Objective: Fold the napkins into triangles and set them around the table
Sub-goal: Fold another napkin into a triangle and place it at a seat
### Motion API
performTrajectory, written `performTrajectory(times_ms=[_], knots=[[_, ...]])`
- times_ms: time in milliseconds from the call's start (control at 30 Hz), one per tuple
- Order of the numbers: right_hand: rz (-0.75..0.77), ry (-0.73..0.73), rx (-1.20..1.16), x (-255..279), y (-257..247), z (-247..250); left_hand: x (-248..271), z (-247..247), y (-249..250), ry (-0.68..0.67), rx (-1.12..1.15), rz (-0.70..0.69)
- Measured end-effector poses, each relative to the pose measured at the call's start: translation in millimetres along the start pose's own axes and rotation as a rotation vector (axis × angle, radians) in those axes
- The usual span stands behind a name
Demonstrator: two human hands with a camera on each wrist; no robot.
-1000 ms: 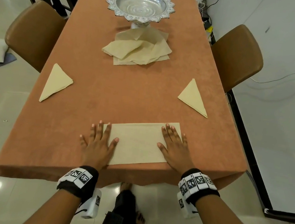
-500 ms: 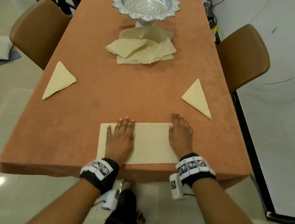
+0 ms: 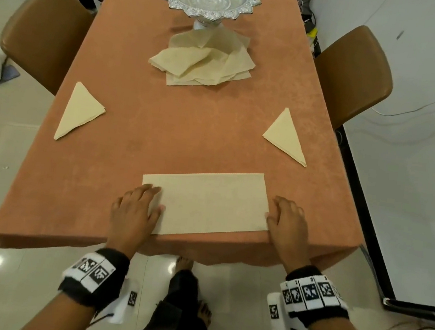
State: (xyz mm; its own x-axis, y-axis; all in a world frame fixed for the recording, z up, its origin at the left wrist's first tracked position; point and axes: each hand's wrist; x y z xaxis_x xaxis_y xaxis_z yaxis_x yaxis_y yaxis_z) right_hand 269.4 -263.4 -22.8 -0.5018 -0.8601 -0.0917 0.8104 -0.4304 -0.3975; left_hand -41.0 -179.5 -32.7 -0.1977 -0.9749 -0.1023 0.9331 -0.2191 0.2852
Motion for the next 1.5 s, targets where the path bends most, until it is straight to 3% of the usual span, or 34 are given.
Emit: performTrajectory(times_ms=[133, 300, 500, 600, 667, 767, 867, 1033, 1133, 1267, 1333, 1500], knots=[[-0.013, 0.043, -0.099, 10.7, -6.2, -4.8, 22.7, -7.2, -0.1, 0.069, -0.022, 0.132], [-0.028, 0.057, -0.162, 12.9, -15.9, -4.5, 13.2, -7.0, 4.8, 0.147, -0.025, 0.095], [-0.050, 0.029, -0.169, 25.2, -10.7, 1.8, 12.3, 1.0, 2.3, 0.115, -0.014, 0.094], [-0.023, 0.120, -0.187, 19.5, -14.1, -2.3, 13.6, 4.3, 18.5, 0.145, 0.065, 0.103], [0.032, 0.183, -0.193, 14.5, -25.4, -5.1, 9.5, 1.8, 39.3, 0.152, 0.132, 0.022], [0.209, 0.052, -0.214, 8.0, -53.7, -18.4, -3.6, -14.1, 69.9, 0.036, 0.098, -0.149], [0.314, -0.196, 0.012, -0.6, -63.8, -46.4, -18.4, -37.6, 75.2, -0.120, 0.006, -0.162], [0.407, -0.198, 0.166, -8.7, -40.7, -55.7, -21.2, -49.6, 58.2, -0.178, -0.019, -0.096], [0.346, -0.179, 0.142, -10.4, -51.1, -50.8, -24.2, -41.3, 54.6, -0.128, 0.016, 0.005], [0.288, -0.144, 0.064, -11.4, -100.2, -59.4, -36.6, -43.7, 59.5, -0.080, 0.006, -0.201], [0.267, -0.171, 0.089, -8.8, -111.0, -70.9, -41.0, -48.4, 54.6, -0.112, -0.001, -0.183], [0.173, -0.106, 0.185, -12.7, -64.4, -68.8, -40.9, -51.8, 50.4, -0.100, 0.010, -0.163]])
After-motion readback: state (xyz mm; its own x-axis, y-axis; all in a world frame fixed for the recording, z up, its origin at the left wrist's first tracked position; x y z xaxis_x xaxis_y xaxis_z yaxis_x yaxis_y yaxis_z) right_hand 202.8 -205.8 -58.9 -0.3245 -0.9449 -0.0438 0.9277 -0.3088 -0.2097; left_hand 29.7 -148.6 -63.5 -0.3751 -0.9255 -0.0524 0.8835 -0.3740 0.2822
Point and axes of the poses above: each hand's wrist, its own x-axis away from the middle knuckle, its own z-axis out of the back of the hand, y = z × x, and after that the axes turned 10 degrees about y, right-handed
